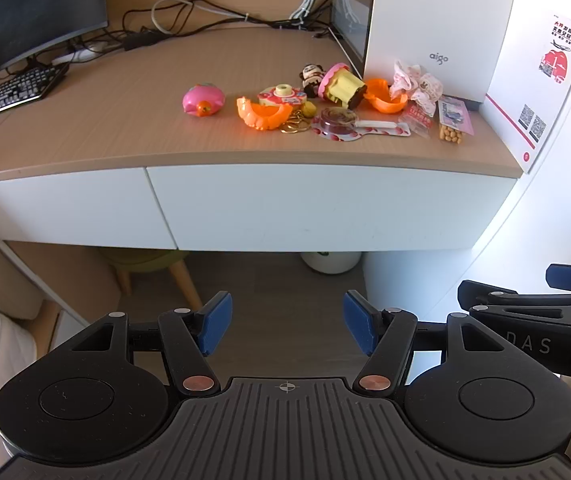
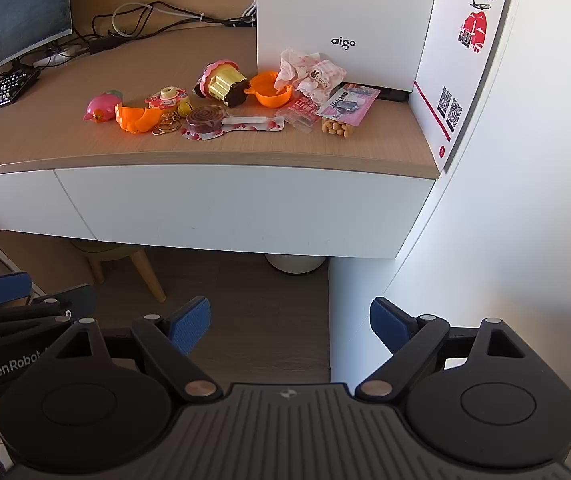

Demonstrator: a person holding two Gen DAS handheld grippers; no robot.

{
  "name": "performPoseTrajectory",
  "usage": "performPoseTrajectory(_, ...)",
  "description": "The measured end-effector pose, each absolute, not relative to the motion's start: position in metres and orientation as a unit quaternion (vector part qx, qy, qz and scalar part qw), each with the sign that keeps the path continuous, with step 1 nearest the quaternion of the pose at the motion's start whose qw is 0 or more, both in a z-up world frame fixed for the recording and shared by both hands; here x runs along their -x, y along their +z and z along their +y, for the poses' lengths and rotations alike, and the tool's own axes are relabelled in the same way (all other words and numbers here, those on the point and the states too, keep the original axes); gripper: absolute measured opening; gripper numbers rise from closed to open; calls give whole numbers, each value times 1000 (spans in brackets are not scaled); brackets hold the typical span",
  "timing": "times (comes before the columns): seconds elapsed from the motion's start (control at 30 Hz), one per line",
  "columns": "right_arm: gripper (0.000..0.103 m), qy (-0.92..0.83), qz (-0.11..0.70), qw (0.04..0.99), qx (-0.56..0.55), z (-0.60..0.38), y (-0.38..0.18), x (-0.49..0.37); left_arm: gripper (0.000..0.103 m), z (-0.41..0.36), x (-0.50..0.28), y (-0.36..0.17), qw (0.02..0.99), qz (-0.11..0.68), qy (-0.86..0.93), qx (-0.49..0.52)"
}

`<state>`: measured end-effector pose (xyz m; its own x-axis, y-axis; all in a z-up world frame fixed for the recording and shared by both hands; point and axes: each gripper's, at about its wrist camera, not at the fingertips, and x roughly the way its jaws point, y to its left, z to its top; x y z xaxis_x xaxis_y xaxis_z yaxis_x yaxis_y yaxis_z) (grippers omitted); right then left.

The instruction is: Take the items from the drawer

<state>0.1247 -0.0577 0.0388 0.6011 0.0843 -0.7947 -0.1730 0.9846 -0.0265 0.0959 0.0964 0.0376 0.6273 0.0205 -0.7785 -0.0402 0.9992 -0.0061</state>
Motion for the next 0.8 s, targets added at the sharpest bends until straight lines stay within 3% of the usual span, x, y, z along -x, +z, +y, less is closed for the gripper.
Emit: performPoseTrajectory(0.8,88,72,442,893,49,-61,37,-126,68,96,-97,37,902,432,16,12)
